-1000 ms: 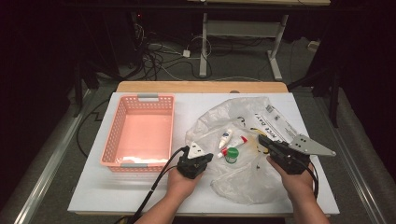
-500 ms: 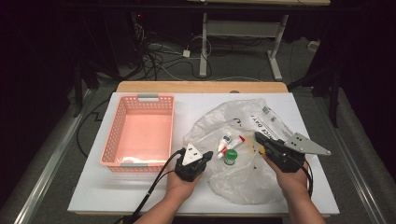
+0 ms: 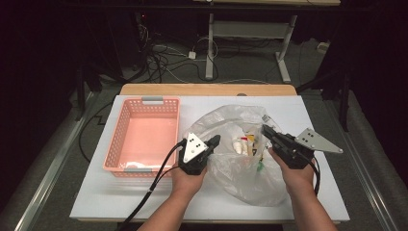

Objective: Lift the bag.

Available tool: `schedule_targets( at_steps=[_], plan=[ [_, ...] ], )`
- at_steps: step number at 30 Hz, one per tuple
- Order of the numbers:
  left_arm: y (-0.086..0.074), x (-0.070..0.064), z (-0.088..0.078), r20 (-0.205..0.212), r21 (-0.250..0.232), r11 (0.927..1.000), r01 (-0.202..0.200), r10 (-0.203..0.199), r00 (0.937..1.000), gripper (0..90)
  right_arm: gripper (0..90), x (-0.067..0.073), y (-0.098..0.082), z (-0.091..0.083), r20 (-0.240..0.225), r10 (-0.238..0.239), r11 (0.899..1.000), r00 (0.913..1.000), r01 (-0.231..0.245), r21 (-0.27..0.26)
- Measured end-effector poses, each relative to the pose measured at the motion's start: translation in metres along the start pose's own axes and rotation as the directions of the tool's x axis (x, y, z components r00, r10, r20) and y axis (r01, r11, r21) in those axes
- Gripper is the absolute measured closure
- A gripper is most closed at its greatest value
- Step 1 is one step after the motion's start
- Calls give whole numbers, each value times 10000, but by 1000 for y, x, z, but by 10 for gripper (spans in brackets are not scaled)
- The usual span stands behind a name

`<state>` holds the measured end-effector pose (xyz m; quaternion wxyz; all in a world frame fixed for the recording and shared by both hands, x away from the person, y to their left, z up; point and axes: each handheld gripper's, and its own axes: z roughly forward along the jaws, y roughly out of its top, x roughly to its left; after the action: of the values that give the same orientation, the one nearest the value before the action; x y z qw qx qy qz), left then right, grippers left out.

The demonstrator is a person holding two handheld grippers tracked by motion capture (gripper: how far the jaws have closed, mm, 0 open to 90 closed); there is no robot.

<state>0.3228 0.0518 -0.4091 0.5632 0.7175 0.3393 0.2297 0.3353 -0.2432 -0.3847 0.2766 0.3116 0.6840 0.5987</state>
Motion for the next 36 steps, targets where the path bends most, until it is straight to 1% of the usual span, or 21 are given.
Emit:
schedule_targets(
  at_steps=[1, 3, 5, 7, 10, 13, 14, 15, 18, 19, 20, 21, 22, 24, 26, 28, 32, 33, 36],
  plan=[
    [3, 1, 0, -40, -62, 10000, -48, 48, 10000, 883, 900, -1, 1, 0, -5, -35, 10000, 10000, 35, -57],
    [8, 1, 3, -76, -292, 9996, 3, -5, 10000, 883, 900, 0, 3, 1, 46, -92, 9999, 9999, 93, -140],
    [14, 1, 4, -115, -473, 9988, -100, 94, 9999, 883, 900, 1, 5, 3, 134, -177, 9996, 9998, 180, -213],
    [19, 1, 7, -160, -646, 9975, -277, 267, 9995, 883, 900, 1, 7, 4, 321, -316, 9988, 9990, 328, -356],
    [29, 2, 10, -158, -829, 9959, -371, 360, 9992, 883, 900, 3, 13, 7, 445, -329, 9983, 9985, 350, -456],
    [40, 4, 11, -242, -1111, 9929, -415, 390, 9989, 883, 900, 2, 20, 10, 624, -338, 9968, 9975, 382, -705],
    [44, 6, 11, -303, -1256, 9907, -526, 492, 9983, 883, 900, 2, 23, 11, 687, -307, 9966, 9972, 358, -739],
    [49, 7, 10, -323, -1330, 9897, -521, 482, 9983, 883, 900, 3, 26, 12, 724, -331, 9961, 9968, 389, -796],
    [62, 10, 9, -462, -1514, 9860, -694, 630, 9969, 883, 900, 2, 38, 17, 846, -486, 9933, 9952, 571, -1002],
    [67, 12, 9, -500, -1569, 9850, -714, 643, 9967, 883, 900, 1, 42, 18, 921, -529, 9920, 9943, 629, -1093],
    [72, 13, 8, -556, -1600, 9843, -747, 665, 9962, 883, 900, 0, 45, 19, 973, -472, 9915, 9941, 584, -1161],
    [78, 15, 7, -580, -1638, 9841, -690, 602, 9965, 883, 900, -1, 49, 21, 1035, -414, 9909, 9938, 541, -1232],
    [83, 16, 6, -603, -1706, 9828, -707, 612, 9963, 883, 900, -3, 53, 21, 1106, -429, 9900, 9929, 571, -1290],
    [95, 17, 5, -679, -1821, 9794, -869, 757, 9948, 883, 900, -7, 61, 21, 1251, -380, 9878, 9914, 563, -1454],
    [106, 17, 6, -797, -1835, 9768, -1103, 971, 9921, 883, 900, -11, 70, 20, 1419, -316, 9857, 9894, 543, -1592],
    [115, 17, 7, -872, -1897, 9741, -1228, 1079, 9903, 883, 900, -15, 78, 18, 1576, -288, 9832, 9871, 563, -1735],
    [132, 15, 9, -904, -2105, 9687, -1315, 1146, 9893, 883, 900, -20, 92, 15, 1774, -215, 9781, 9839, 574, -2003],
    [136, 14, 9, -888, -2179, 9666, -1346, 1177, 9891, 883, 900, -21, 94, 14, 1830, -309, 9778, 9826, 677, -1984],
    [147, 13, 11, -915, -2295, 9626, -1437, 1257, 9878, 883, 900, -25, 104, 11, 2012, -237, 9746, 9793, 675, -2137]
  ],
)
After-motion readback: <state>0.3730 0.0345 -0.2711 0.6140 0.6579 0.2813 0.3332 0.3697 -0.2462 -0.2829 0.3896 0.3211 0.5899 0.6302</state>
